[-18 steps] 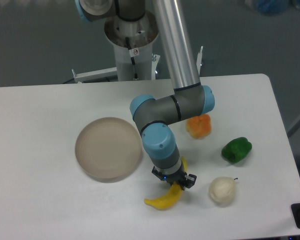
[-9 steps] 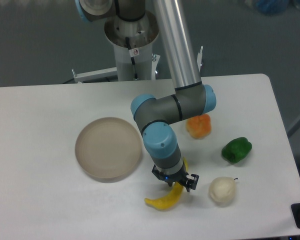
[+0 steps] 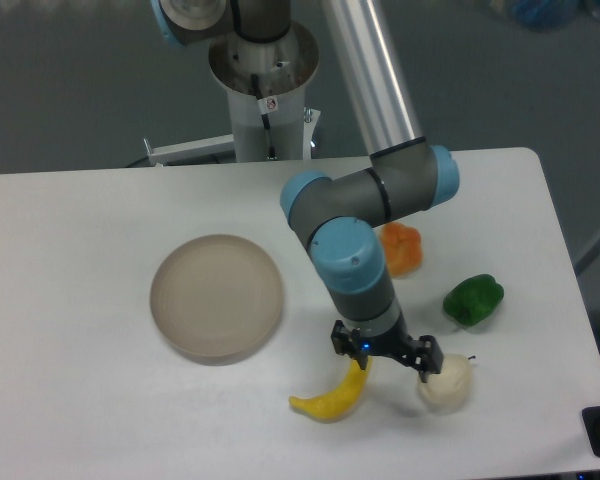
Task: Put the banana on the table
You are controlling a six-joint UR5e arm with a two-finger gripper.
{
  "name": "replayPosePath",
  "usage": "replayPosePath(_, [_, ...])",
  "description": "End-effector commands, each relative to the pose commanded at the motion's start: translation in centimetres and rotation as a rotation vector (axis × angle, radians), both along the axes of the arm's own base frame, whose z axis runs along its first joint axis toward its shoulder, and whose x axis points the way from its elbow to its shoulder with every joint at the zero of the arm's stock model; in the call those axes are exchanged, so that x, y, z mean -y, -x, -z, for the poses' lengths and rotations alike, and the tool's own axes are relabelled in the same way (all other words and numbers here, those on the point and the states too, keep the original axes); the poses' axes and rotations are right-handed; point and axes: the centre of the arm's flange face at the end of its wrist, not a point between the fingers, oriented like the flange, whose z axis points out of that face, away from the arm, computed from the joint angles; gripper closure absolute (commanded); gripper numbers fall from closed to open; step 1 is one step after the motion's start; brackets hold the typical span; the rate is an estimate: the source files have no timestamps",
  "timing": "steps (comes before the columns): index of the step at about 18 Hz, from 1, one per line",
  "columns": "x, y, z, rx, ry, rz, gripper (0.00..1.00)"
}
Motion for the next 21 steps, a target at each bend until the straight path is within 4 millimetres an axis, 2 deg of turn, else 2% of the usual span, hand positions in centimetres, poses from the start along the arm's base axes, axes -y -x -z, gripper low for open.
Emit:
replayPosePath(2, [-0.2,0.5,-0.5,-0.017,0.015,0.055,0.0])
replayPosePath(5, [0.6,2.7,-1.1,-0.042,0.044,0.12,0.0])
replayPosePath(7, [1.8,4.8,-1.9,-0.06,0.063,0.16,0.0])
replayPosePath(9, [2.4,5.6,-1.9,-0.07,0.097,0.218,0.0])
replayPosePath(14, [3.5,5.8,-1.7,-0.079,0.154,0.321,0.0])
replayPosePath(16, [4.7,6.2,-1.6,-0.076,0.173,0.342,0.0])
replayPosePath(21, [4.8,6.4,-2.0,-0.079,0.169,0.352,0.0])
